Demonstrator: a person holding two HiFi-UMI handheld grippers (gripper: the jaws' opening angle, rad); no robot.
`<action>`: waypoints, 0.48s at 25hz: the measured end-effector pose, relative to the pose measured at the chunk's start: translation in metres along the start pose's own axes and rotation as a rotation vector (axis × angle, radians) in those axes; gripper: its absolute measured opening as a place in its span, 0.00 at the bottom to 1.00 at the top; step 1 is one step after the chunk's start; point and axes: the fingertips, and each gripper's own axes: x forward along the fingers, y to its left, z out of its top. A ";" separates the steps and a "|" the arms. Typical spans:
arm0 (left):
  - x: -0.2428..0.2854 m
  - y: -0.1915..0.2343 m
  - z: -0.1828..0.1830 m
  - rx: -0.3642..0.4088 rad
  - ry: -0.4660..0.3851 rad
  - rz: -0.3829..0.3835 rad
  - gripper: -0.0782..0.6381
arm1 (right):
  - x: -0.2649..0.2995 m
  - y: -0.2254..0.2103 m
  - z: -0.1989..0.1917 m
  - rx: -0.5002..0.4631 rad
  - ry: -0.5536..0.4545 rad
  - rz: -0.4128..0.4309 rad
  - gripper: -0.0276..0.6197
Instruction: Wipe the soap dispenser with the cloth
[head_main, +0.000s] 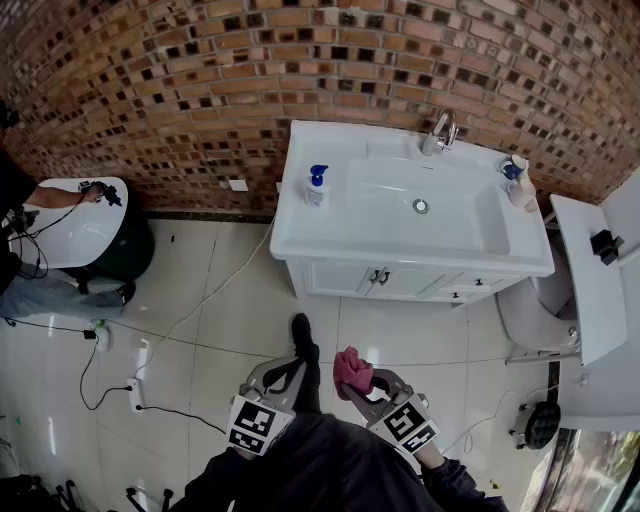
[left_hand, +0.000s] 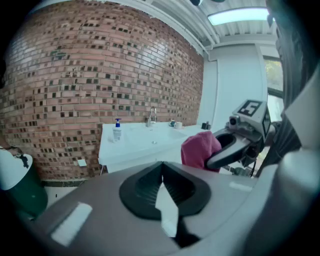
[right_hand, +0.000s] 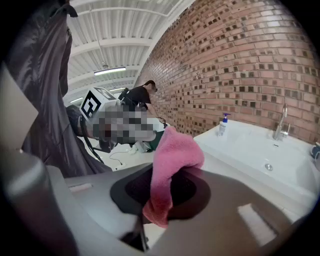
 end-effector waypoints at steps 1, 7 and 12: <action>0.011 0.021 0.013 0.006 0.000 -0.004 0.11 | 0.011 -0.021 0.015 0.001 -0.001 -0.014 0.14; 0.070 0.131 0.080 0.041 0.006 -0.045 0.13 | 0.074 -0.141 0.101 -0.018 0.005 -0.068 0.14; 0.107 0.202 0.124 0.070 0.006 -0.081 0.13 | 0.122 -0.233 0.164 -0.077 0.029 -0.108 0.14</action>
